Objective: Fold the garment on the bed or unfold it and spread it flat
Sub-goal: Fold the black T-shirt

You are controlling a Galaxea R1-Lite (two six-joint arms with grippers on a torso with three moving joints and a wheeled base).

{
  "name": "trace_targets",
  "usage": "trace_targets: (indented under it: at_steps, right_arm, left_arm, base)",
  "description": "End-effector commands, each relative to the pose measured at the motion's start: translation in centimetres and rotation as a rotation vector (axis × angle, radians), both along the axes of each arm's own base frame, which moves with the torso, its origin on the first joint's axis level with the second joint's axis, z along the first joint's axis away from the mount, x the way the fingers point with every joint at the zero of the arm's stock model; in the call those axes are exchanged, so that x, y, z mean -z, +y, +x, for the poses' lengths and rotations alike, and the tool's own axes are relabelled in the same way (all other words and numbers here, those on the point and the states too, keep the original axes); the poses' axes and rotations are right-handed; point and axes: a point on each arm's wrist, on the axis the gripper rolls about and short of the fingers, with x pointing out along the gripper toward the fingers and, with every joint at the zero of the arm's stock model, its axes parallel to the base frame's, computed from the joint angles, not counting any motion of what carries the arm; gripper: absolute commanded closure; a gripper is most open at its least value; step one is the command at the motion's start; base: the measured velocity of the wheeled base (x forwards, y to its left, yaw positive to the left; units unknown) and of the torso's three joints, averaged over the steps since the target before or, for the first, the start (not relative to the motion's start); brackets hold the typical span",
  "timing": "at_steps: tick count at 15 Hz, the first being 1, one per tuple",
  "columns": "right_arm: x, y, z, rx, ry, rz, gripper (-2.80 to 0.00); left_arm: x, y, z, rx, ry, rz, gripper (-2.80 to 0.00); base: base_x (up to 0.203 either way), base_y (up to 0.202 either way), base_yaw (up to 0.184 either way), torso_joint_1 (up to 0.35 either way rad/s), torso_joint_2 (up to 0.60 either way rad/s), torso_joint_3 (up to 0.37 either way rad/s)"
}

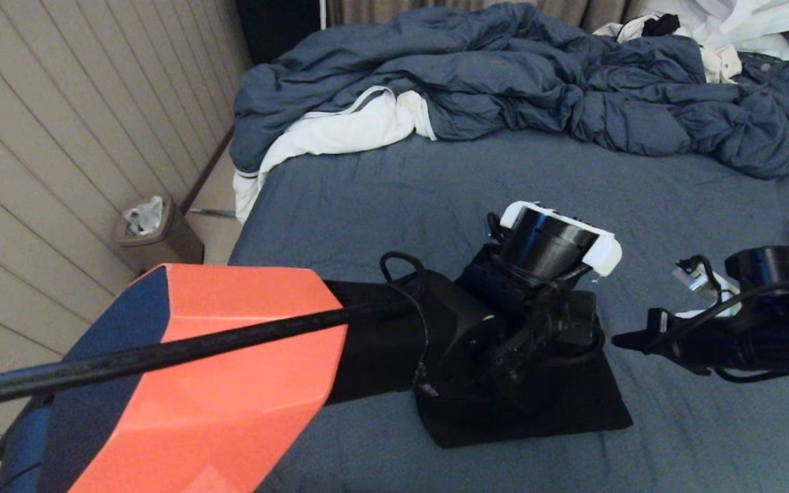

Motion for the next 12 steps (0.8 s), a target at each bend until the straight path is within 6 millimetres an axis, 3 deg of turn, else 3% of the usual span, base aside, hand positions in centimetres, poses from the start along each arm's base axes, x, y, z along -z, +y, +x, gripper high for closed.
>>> trace_targets:
  at_steps: [1, 7, 12]
  right_arm:
    - [-0.2, -0.2, -0.1, 0.006, -0.008, 0.001, 0.0]
    - [-0.8, 0.1, -1.2, -0.013, -0.03, 0.013, 0.0]
    - [-0.7, 0.3, -1.5, -0.017, -0.023, 0.014, 0.0]
  left_arm:
    - [1.6, -1.2, -0.6, 0.041, -0.018, 0.028, 0.0]
    - [5.7, -3.4, -1.8, 0.164, -0.028, 0.111, 0.0]
    - [8.0, -4.0, -1.9, 0.178, -0.011, 0.153, 0.0]
  base:
    - [0.0, 0.0, 0.0, 0.0, 0.0, 0.0]
    - [0.0, 0.0, 0.0, 0.0, 0.0, 0.0]
    - [0.0, 0.0, 0.0, 0.0, 0.0, 0.0]
